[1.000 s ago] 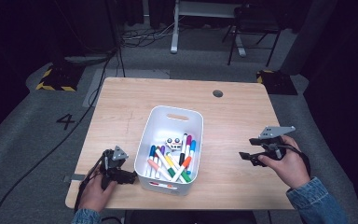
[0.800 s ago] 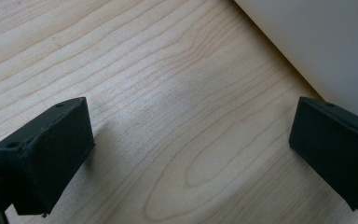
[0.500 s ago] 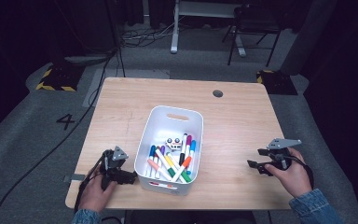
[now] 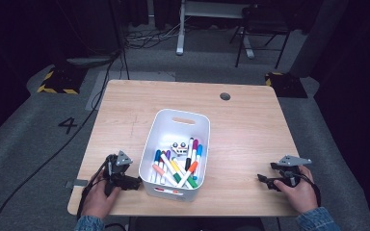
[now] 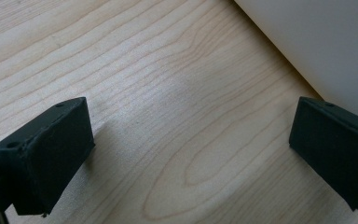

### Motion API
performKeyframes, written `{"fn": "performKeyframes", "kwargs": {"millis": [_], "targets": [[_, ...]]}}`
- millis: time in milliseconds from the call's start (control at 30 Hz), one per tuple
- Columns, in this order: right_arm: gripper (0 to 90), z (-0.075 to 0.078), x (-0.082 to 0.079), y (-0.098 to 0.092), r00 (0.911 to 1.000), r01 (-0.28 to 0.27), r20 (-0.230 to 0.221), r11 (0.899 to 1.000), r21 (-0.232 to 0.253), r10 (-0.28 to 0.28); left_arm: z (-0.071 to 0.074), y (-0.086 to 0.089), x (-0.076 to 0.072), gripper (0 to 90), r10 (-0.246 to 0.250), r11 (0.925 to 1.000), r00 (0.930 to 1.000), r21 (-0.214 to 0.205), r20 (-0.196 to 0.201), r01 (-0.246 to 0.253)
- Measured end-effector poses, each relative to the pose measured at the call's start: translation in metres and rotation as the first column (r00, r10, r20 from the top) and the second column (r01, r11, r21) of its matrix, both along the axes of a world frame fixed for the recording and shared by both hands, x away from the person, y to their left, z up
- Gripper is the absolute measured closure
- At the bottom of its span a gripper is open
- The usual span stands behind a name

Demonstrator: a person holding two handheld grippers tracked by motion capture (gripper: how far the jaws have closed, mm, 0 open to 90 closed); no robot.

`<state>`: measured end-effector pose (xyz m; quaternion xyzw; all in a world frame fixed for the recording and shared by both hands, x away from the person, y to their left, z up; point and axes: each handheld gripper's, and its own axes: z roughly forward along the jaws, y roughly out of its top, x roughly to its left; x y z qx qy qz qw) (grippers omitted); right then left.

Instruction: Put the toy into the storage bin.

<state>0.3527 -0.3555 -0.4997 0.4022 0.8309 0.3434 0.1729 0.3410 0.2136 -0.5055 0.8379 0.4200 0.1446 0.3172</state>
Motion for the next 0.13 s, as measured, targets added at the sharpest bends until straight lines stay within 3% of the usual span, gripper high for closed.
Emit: {"fn": "performKeyframes", "kwargs": {"millis": [67, 133], "targets": [[14.0, -0.0048, -0.0011, -0.0005, 0.9994, 0.009, 0.033, 1.000, 0.025, -0.010, 0.0000, 0.0000, 0.0000, 0.0, 0.000, 1.0000, 1.0000, 0.000, 0.000, 0.000], [14.0, -0.0050, -0.0009, -0.0010, 0.9994, 0.004, 0.036, 1.000, 0.025, -0.005, 0.0000, 0.0000, 0.0000, 0.0, 0.000, 1.0000, 1.0000, 0.000, 0.000, 0.000]]}}
